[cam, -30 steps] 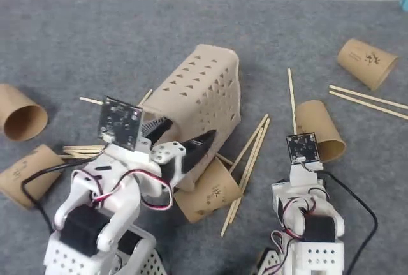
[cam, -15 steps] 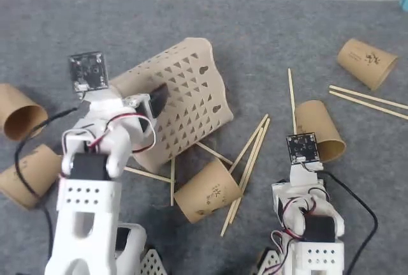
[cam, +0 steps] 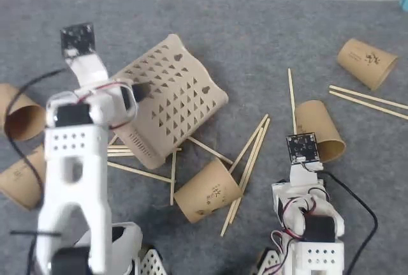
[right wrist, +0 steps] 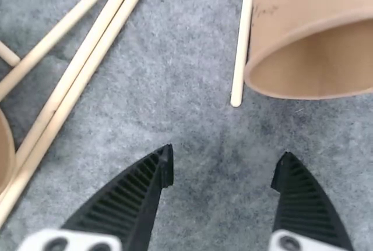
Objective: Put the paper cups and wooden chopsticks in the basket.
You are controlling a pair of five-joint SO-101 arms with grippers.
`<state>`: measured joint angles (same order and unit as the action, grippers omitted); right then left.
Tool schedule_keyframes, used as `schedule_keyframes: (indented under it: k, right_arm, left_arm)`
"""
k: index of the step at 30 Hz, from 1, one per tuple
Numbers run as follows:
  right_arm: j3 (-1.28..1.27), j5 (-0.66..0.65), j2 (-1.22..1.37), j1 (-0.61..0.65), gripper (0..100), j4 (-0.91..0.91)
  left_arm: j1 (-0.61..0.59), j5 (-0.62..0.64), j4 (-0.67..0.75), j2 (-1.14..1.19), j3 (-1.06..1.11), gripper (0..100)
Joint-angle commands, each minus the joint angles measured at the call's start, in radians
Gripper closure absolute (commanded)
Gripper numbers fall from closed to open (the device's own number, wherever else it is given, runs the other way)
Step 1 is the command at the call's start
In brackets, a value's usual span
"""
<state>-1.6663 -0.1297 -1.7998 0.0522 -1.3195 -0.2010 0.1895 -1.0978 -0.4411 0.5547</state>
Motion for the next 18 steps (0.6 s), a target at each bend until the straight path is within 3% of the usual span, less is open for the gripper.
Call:
schedule_keyframes:
  k: [1,11,18]
  right_arm:
    - [-0.017,-0.014,-0.013,-0.013,72.8,0.012]
    - [-0.017,-0.014,-0.013,-0.013,72.8,0.012]
    - [-0.017,-0.014,-0.013,-0.013,72.8,0.012]
  left_arm:
    - [-0.023,-0.023,-0.152,0.170,-0.205,72]
    - [-0.074,-0.057,-0.588,0.379,-0.481,72]
    - [-0.158,-0.238,-0.611,0.534,-0.498,72]
